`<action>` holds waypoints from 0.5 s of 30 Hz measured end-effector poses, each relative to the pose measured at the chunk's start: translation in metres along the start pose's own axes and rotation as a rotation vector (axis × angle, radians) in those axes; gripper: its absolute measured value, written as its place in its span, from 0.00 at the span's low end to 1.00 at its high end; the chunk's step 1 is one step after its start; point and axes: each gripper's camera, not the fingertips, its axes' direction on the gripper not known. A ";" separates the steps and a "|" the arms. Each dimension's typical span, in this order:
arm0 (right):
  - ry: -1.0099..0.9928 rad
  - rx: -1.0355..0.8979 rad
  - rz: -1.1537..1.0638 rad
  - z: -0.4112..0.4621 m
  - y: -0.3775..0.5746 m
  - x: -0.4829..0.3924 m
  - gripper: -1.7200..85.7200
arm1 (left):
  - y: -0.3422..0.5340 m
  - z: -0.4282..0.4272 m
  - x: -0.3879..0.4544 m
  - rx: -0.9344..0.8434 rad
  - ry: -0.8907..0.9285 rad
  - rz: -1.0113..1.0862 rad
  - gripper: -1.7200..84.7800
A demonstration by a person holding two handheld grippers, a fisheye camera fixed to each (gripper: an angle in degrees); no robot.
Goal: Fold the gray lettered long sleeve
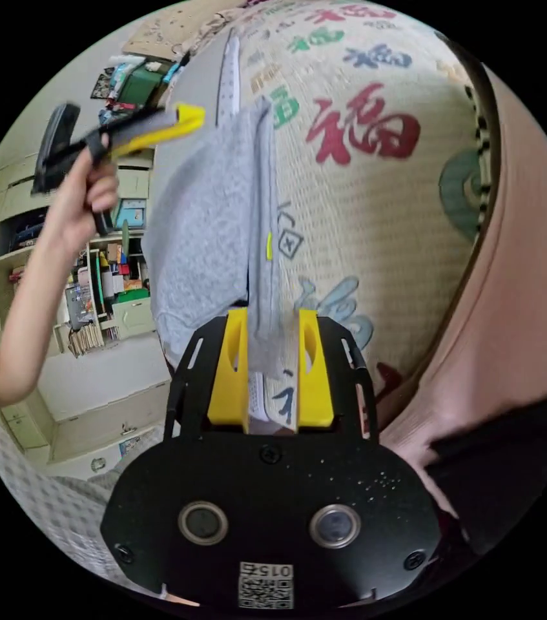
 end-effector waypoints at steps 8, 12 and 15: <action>-0.005 -0.146 -0.052 0.039 -0.015 -0.034 0.11 | -0.040 0.052 -0.001 -0.214 -0.202 0.047 0.10; 0.042 -0.139 -0.114 0.021 -0.018 -0.052 0.08 | -0.037 0.034 0.003 -0.214 -0.261 0.140 0.07; -0.004 -0.068 -0.111 -0.020 -0.007 -0.062 0.08 | -0.034 -0.002 0.000 -0.151 -0.213 0.157 0.06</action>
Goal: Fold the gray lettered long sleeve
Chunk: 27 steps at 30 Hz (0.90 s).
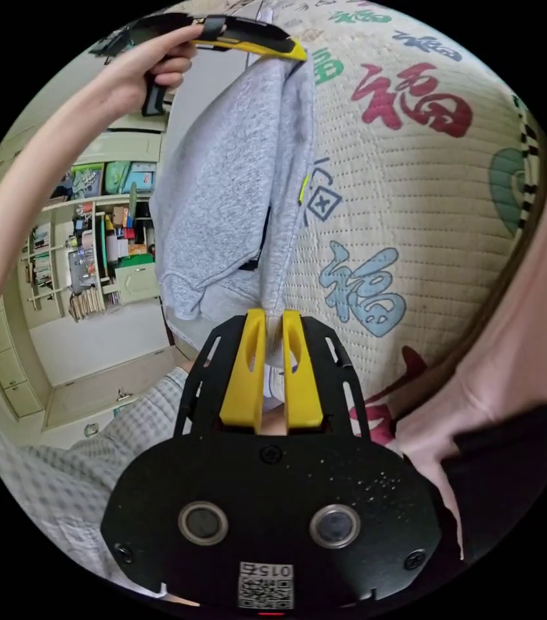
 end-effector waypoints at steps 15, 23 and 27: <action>0.283 0.189 -0.209 -0.156 0.047 -0.220 0.07 | 0.182 -0.201 -0.134 0.675 0.614 -0.002 0.07; 0.208 -0.072 -0.410 0.014 -0.019 -0.343 0.07 | 0.406 -0.130 -0.287 0.630 0.636 -0.560 0.07; 0.307 -0.243 -0.442 0.092 -0.050 -0.358 0.07 | 0.462 -0.084 -0.336 0.555 0.698 -0.786 0.09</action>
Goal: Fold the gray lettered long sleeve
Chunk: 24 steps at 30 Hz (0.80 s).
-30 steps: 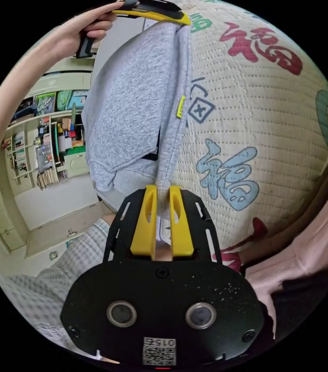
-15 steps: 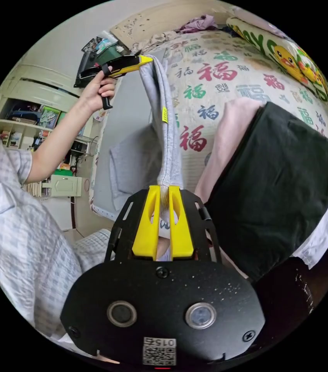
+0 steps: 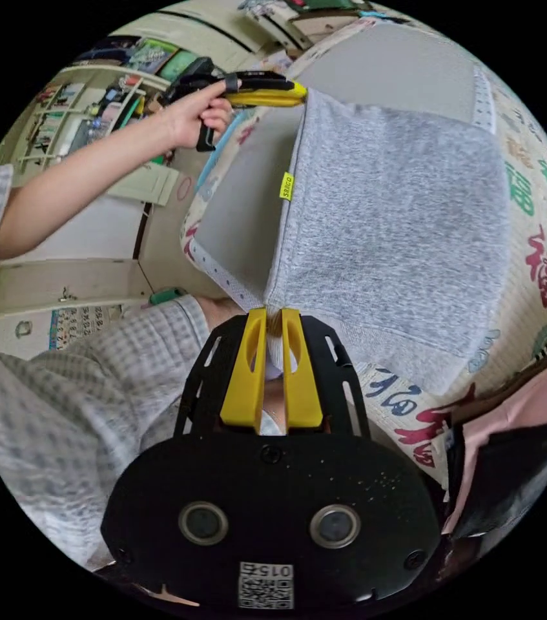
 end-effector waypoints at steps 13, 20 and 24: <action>0.046 -0.097 0.061 0.007 -0.083 -0.021 0.07 | -0.029 -0.015 0.015 -0.020 -0.028 -0.006 0.07; 0.057 -0.132 0.081 0.048 -0.124 -0.011 0.07 | -0.047 -0.026 0.023 -0.022 -0.189 0.054 0.05; 0.046 -0.181 0.173 0.083 -0.134 0.021 0.08 | -0.044 -0.013 0.037 -0.037 -0.370 0.157 0.06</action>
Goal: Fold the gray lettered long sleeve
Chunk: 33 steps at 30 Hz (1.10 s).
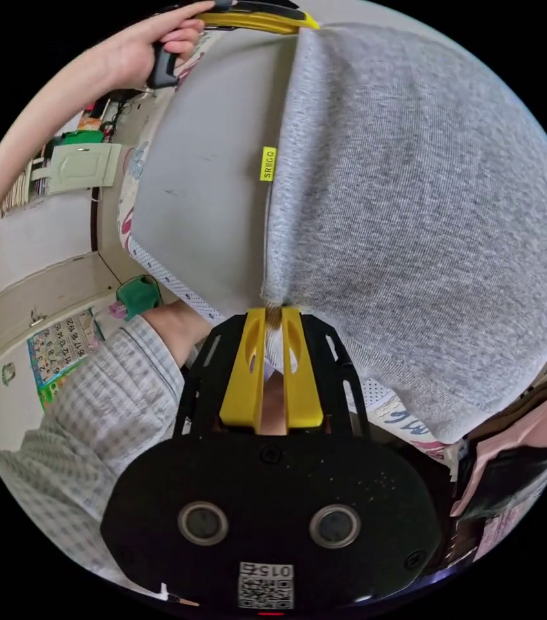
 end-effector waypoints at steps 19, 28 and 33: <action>-0.427 0.686 0.270 -0.122 0.132 0.358 0.15 | 0.062 -0.028 -0.008 0.054 0.241 -0.065 0.19; -0.505 0.479 0.176 -0.077 0.060 0.472 0.23 | 0.078 0.004 0.013 0.103 0.249 -0.039 0.21; -0.451 0.378 0.133 -0.039 0.061 0.497 0.22 | 0.091 0.022 0.017 0.151 0.276 -0.169 0.15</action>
